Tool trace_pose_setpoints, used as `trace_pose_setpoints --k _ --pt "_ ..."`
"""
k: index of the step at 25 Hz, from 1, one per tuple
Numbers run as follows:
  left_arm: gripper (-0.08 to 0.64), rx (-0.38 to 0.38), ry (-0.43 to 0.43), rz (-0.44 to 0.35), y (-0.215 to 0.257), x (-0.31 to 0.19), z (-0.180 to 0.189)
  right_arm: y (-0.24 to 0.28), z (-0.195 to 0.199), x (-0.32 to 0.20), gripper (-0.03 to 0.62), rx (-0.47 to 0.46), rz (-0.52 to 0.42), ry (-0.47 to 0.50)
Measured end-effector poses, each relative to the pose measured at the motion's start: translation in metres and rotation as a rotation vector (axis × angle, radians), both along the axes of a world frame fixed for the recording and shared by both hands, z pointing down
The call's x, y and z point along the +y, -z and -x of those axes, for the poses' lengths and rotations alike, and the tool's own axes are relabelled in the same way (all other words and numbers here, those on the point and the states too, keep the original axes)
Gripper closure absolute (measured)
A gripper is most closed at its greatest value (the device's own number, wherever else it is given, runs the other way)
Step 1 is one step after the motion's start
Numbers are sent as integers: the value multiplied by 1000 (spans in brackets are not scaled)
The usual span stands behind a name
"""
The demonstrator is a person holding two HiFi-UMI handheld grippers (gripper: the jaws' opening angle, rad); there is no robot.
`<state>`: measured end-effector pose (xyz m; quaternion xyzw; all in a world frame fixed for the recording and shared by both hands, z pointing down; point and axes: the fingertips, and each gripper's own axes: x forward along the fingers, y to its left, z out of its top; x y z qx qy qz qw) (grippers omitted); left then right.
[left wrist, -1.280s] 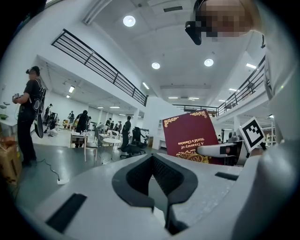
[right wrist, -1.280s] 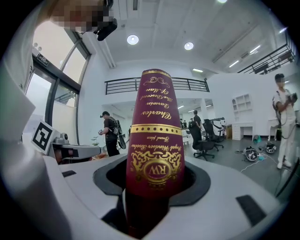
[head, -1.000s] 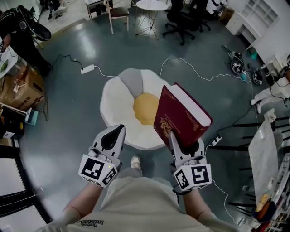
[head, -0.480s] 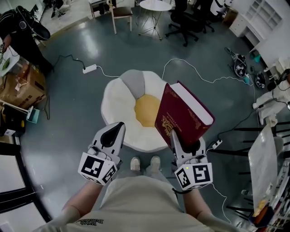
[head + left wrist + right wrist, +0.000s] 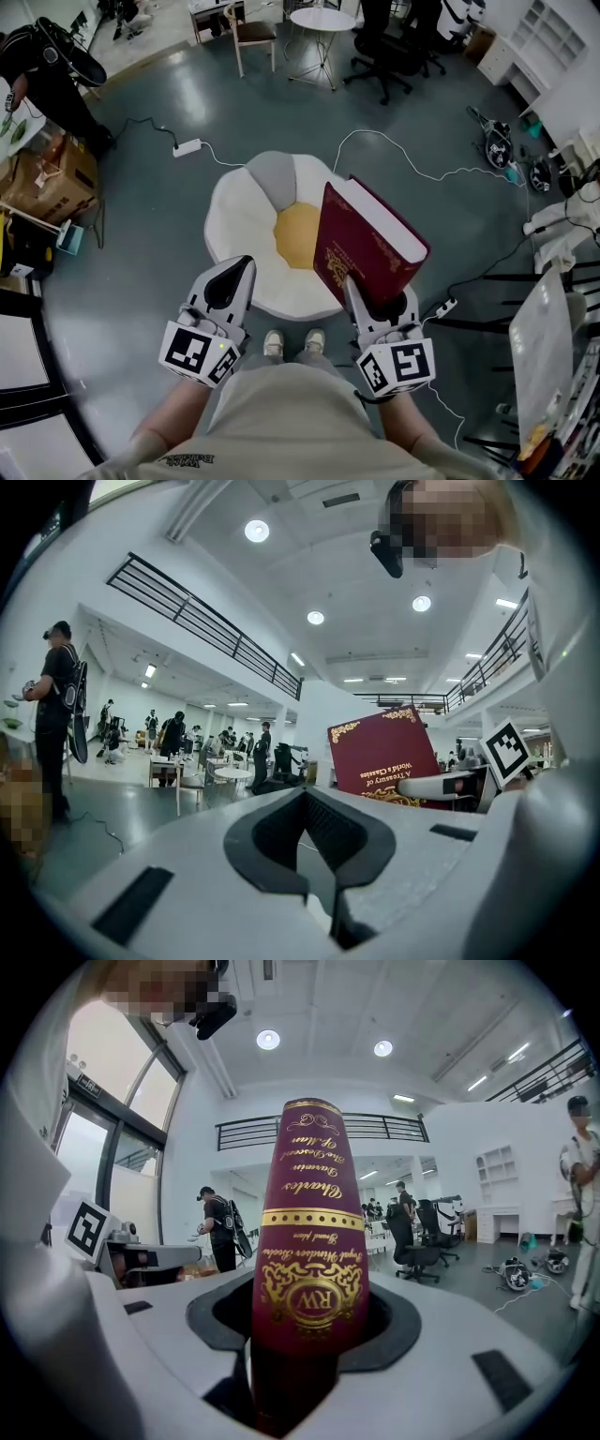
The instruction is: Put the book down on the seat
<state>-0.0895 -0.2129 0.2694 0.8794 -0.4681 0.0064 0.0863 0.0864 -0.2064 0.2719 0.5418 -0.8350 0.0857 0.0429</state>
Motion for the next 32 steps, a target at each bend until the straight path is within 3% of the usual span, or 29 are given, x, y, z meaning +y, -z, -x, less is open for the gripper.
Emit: trace_pose_setpoints --k 13,20,22,27,32 --pt "557 -22 63 21 -16 -3 -2 -15 -4 -10 364 30 38 76" --pt "557 -37 107 11 -43 -37 2 -57 0 -48 364 95 125 126" --pt "557 -42 110 11 -57 -51 6 -73 5 -65 364 95 151 142" --pt "557 -56 136 29 -112 -93 13 -111 9 -123 364 -40 217 148" --pt "557 -40 102 49 -183 -135 6 -184 6 -184 364 21 253 134"
